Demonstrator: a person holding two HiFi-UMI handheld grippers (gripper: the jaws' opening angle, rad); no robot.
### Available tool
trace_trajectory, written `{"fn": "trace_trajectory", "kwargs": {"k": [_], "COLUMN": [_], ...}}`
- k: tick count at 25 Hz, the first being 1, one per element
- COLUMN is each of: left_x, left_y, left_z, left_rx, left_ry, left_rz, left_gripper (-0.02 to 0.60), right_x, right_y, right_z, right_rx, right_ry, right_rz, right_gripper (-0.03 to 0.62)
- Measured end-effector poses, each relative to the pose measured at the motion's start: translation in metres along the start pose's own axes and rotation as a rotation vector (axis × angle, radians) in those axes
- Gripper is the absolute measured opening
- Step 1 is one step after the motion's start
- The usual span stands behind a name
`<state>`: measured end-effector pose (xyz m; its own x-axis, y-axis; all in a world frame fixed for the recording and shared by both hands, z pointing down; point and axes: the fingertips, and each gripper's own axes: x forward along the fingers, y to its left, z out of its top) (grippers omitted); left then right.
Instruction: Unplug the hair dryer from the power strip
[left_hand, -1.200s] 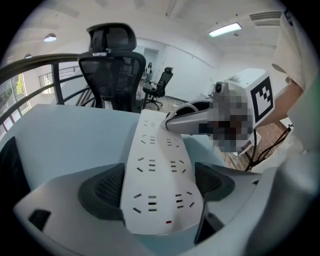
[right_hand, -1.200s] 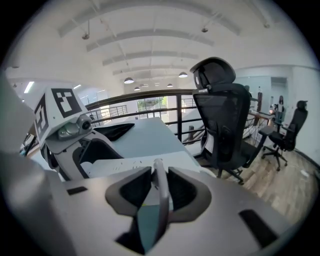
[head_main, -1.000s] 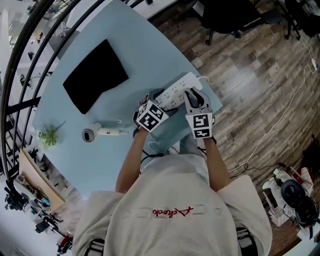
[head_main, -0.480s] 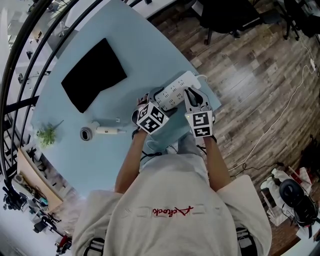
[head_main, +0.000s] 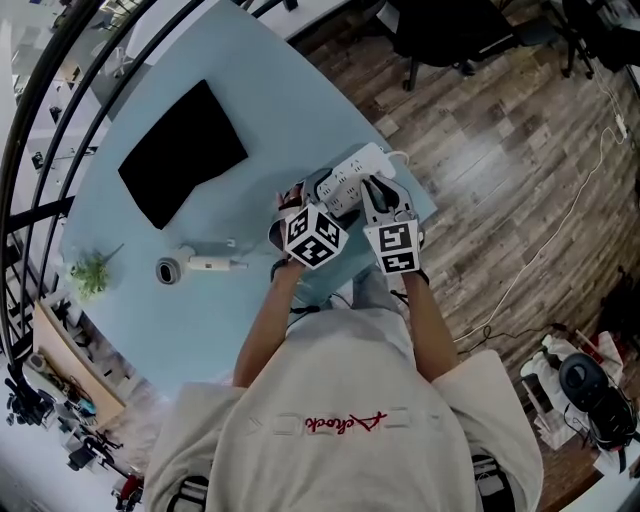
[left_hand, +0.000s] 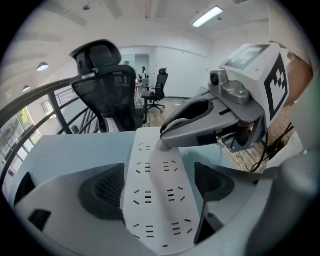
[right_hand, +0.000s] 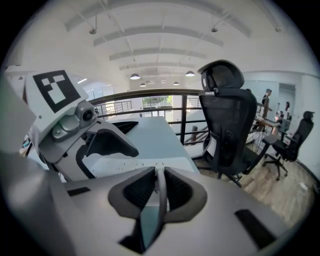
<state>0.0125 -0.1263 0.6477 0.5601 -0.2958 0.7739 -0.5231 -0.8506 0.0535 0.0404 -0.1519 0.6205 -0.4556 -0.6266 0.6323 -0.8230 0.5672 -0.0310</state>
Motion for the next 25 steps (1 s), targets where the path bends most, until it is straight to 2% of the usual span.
{"fn": "trace_trajectory", "kwargs": {"k": [9,13,19,25], "left_x": [0.024,0.025,0.022,0.026], "left_y": [0.003,0.003,0.001,0.0], "left_z": [0.001,0.002,0.001,0.0], "left_rx": [0.017,0.011,-0.008,-0.007], "left_ry": [0.071,0.062,0.051,0.071], "left_rz": [-0.027,-0.05,-0.04,-0.067], "left_gripper": [0.419,0.42,0.42,0.42], "right_x": [0.001,0.001,0.002,-0.006], "right_y": [-0.001,-0.002,0.0,-0.001], "right_z": [-0.002,-0.001,0.0,-0.004], "right_rx": [-0.005,-0.015,-0.018,-0.009], "right_ry": [-0.001,0.003,0.059,0.027], "right_rz": [0.008,0.012,0.012,0.004], "right_gripper": [0.064,0.063,0.063,0.058]}}
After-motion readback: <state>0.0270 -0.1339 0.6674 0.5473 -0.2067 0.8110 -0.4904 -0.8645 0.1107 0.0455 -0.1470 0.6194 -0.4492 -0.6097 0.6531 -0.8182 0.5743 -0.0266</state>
